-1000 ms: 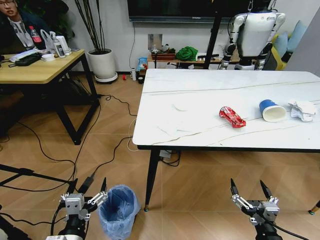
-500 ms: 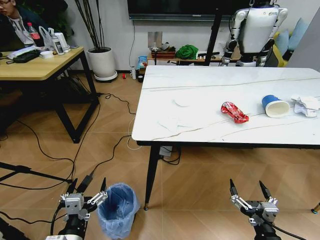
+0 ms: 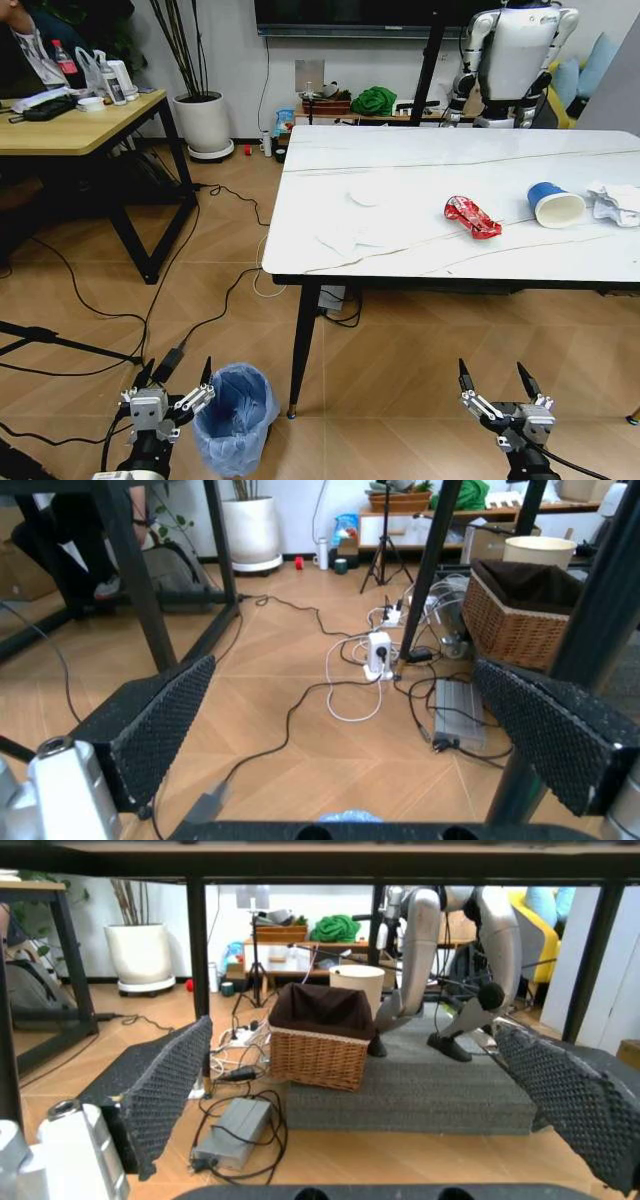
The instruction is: Pick up the trash bin and place the trash from the table into it.
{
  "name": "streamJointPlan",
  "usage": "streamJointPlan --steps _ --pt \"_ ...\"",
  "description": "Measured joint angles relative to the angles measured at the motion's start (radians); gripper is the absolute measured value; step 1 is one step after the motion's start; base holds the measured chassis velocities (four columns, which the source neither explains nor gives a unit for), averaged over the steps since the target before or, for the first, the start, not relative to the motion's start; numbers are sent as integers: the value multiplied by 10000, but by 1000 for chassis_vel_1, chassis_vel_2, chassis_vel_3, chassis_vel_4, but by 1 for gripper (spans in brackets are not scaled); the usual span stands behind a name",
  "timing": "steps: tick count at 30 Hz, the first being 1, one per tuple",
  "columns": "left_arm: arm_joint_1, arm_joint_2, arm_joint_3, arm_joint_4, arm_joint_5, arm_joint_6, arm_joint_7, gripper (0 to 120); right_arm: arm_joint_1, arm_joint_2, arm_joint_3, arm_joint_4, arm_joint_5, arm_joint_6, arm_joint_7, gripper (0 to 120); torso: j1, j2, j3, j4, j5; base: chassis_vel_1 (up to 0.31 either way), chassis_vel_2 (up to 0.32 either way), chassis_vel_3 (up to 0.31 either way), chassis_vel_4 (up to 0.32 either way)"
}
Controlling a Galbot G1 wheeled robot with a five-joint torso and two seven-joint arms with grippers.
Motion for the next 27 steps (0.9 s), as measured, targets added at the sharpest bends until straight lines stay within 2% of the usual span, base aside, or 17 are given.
streamJointPlan --steps 27 --pt "39 -69 15 81 132 -54 -2 100 13 -19 11 -70 49 56 -10 100 -432 -1107 -678 0 0 0 0 0 0"
